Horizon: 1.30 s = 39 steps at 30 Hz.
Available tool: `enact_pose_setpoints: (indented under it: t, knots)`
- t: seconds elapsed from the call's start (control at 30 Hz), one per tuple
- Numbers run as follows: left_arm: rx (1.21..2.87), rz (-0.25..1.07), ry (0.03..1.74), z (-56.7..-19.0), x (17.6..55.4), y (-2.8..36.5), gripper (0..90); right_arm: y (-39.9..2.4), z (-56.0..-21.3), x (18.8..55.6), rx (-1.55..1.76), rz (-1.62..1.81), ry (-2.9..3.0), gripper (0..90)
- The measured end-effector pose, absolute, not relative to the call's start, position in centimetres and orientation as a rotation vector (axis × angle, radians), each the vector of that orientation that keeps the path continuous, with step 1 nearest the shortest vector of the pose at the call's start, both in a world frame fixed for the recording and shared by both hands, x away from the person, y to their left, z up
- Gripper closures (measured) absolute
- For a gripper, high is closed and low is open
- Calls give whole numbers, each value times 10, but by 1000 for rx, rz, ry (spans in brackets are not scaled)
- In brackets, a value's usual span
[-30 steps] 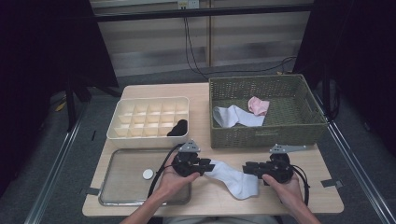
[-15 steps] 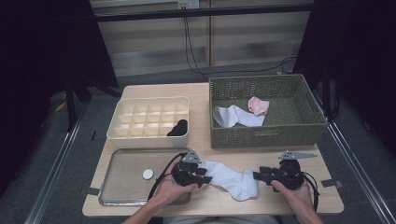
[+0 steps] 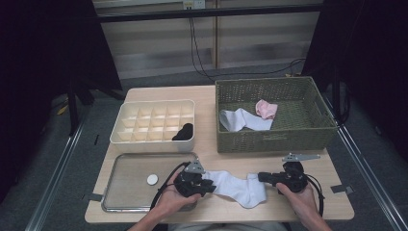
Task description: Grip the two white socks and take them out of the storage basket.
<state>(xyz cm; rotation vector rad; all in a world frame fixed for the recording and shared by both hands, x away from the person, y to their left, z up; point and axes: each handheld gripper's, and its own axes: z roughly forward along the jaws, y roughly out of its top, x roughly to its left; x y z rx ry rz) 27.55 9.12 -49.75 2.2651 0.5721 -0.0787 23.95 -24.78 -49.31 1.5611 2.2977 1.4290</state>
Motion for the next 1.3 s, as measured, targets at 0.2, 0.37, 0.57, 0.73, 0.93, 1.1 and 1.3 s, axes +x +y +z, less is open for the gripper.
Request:
enact_pose_setpoints:
  t: [0.2, 0.37, 0.57, 0.73, 0.93, 1.1, 1.3]
  knots:
    - [2248, -105, 579, -498, 274, 88, 769, -255, -487, 249, 1551, 1432, 2254, 843]
    - [2209, -53, 626, -491, 284, 94, 781, -254, -480, 254, 1533, 1445, 2240, 843]
    - [2245, -45, 642, -498, 286, 92, 806, -241, -471, 258, 1498, 1463, 2244, 842]
    - [2254, -47, 629, -498, 283, 88, 796, -219, -464, 258, 1441, 1509, 2270, 842]
    - [2262, -41, 619, -497, 281, 88, 783, -184, -473, 260, 1383, 1502, 2380, 838]
    - [2263, -45, 614, -497, 281, 88, 772, -164, -485, 258, 1360, 1483, 2443, 828]
    - [2267, -22, 610, -497, 281, 90, 746, -156, -506, 254, 1351, 1411, 2533, 815]
